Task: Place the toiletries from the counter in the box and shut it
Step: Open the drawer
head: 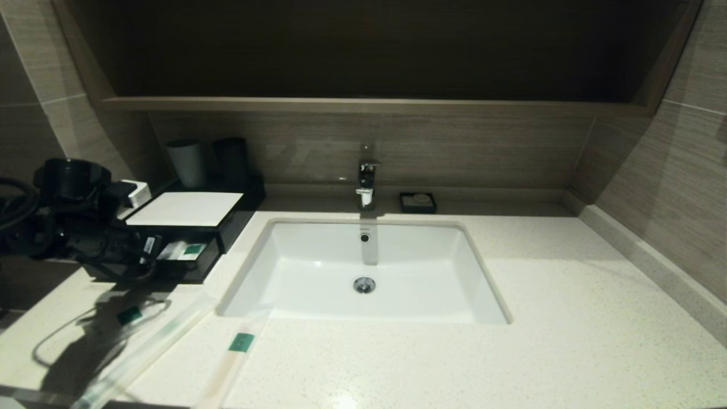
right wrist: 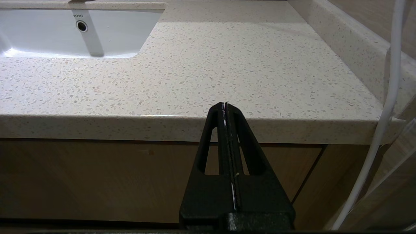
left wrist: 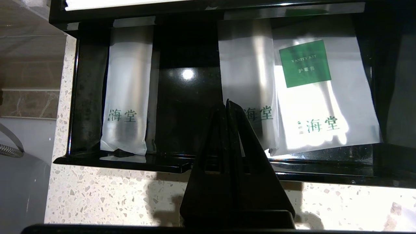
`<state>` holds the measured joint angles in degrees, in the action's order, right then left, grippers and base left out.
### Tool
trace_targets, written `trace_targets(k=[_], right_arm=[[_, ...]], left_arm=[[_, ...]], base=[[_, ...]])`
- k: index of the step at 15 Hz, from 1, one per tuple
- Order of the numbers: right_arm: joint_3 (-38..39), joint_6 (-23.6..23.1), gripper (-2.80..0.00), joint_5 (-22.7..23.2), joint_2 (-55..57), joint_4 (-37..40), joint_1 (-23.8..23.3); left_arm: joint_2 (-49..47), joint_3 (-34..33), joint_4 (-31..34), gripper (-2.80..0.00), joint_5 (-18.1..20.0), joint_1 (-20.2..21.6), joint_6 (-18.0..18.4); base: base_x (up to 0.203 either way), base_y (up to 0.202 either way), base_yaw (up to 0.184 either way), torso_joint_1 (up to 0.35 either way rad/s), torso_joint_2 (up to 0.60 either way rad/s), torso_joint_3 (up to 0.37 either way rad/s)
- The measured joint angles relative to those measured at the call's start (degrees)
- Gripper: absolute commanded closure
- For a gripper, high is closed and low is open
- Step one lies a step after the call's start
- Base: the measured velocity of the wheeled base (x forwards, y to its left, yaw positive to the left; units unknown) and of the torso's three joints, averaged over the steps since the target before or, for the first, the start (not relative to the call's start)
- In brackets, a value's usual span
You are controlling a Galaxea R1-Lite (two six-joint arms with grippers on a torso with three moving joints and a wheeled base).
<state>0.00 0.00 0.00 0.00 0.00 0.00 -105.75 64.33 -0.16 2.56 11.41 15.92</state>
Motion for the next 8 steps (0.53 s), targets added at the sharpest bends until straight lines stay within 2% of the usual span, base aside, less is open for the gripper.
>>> trace_targets(k=[8], right_arm=[[0.0, 0.0, 0.0, 0.0, 0.0, 0.0, 0.0]], left_arm=[[-0.54, -0.58, 0.16, 0.0, -0.13, 0.0, 0.04]], base=[[0.0, 0.0, 0.0, 0.0, 0.0, 0.0]])
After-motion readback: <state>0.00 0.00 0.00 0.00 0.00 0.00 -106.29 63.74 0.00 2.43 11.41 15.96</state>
